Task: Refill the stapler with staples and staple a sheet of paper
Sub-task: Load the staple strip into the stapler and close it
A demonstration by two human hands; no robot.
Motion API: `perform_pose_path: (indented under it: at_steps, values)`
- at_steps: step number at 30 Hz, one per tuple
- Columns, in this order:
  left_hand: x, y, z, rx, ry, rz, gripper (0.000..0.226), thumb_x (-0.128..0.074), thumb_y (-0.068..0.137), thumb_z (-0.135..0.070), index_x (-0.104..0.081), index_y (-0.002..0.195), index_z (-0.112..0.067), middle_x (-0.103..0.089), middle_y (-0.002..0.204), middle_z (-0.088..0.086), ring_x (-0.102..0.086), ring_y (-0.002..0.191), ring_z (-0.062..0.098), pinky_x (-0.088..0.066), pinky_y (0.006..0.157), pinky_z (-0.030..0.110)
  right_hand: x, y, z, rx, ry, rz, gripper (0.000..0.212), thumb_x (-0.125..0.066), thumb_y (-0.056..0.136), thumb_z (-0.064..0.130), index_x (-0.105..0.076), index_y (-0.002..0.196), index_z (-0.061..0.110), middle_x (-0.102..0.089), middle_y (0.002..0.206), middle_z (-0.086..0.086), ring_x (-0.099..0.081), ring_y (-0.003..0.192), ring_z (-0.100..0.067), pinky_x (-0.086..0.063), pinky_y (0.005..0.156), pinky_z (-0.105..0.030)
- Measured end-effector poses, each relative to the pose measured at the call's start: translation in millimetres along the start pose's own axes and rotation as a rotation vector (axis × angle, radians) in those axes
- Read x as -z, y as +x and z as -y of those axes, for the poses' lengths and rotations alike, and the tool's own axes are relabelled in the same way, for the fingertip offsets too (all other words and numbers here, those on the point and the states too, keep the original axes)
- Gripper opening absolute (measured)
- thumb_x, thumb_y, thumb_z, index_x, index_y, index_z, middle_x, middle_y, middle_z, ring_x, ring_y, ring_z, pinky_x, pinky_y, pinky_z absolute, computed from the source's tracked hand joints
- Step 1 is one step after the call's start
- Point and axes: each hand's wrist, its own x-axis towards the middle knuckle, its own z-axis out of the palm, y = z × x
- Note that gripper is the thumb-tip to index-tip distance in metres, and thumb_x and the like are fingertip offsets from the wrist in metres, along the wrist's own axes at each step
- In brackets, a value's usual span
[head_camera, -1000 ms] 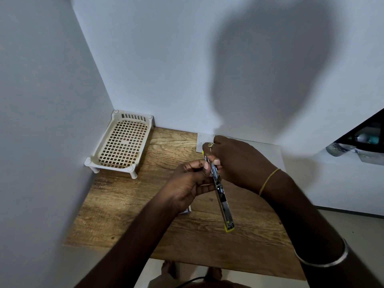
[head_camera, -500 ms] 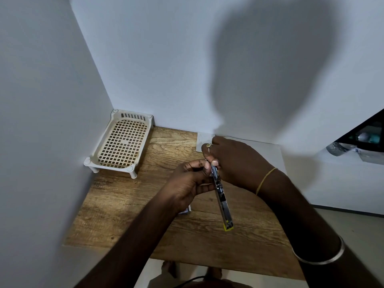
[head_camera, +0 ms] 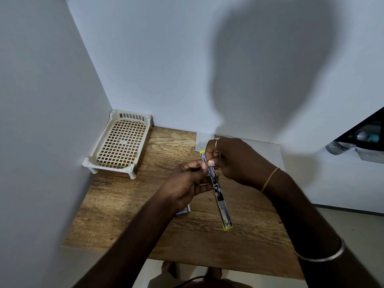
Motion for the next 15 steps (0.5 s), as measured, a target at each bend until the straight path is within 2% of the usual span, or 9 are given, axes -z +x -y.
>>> perform_pose_path:
  at_steps: [3,6,10,15]
  values:
    - [0.6,1.4,0.7,0.002,0.003,0.006,0.027,-0.059,0.097,-0.006,-0.080,0.082,-0.015,-0.076,0.083,0.006,-0.075,0.075,0.020,-0.061,0.067,0.033,-1.2,-1.8,-1.0,0.002,-0.004,-0.004,0.025,-0.068,0.088,0.011,-0.059,0.081,0.033,-0.056,0.078,0.015,-0.053,0.077,-0.003,-0.039,0.068,-0.023]
    - [2.8,2.1,0.6,0.006,0.007,0.003,0.016,-0.061,0.096,-0.005,-0.071,0.084,-0.010,-0.072,0.084,0.009,-0.073,0.076,0.022,-0.061,0.068,0.034,-3.3,-6.0,-0.9,0.017,-0.031,0.002,0.025,-0.068,0.089,0.014,-0.058,0.081,0.035,-0.054,0.078,0.015,-0.051,0.076,0.002,-0.034,0.064,-0.016]
    - [3.2,2.2,2.3,0.013,0.011,0.000,0.005,-0.061,0.096,-0.006,-0.066,0.094,-0.006,-0.072,0.085,0.009,-0.072,0.079,0.023,-0.061,0.068,0.033,-4.3,-8.1,-0.4,0.042,-0.089,0.004,0.021,-0.067,0.091,0.018,-0.057,0.085,0.035,-0.050,0.080,0.015,-0.049,0.077,-0.006,-0.035,0.063,-0.019]
    - [3.2,0.2,1.8,0.019,0.007,-0.004,0.010,-0.059,0.097,-0.005,-0.068,0.092,-0.006,-0.074,0.083,0.007,-0.073,0.077,0.022,-0.061,0.066,0.033,-3.1,-10.5,-1.3,0.069,-0.142,-0.001,0.008,-0.064,0.094,0.021,-0.065,0.094,0.029,-0.051,0.085,0.013,-0.048,0.078,-0.008,-0.036,0.067,-0.026]
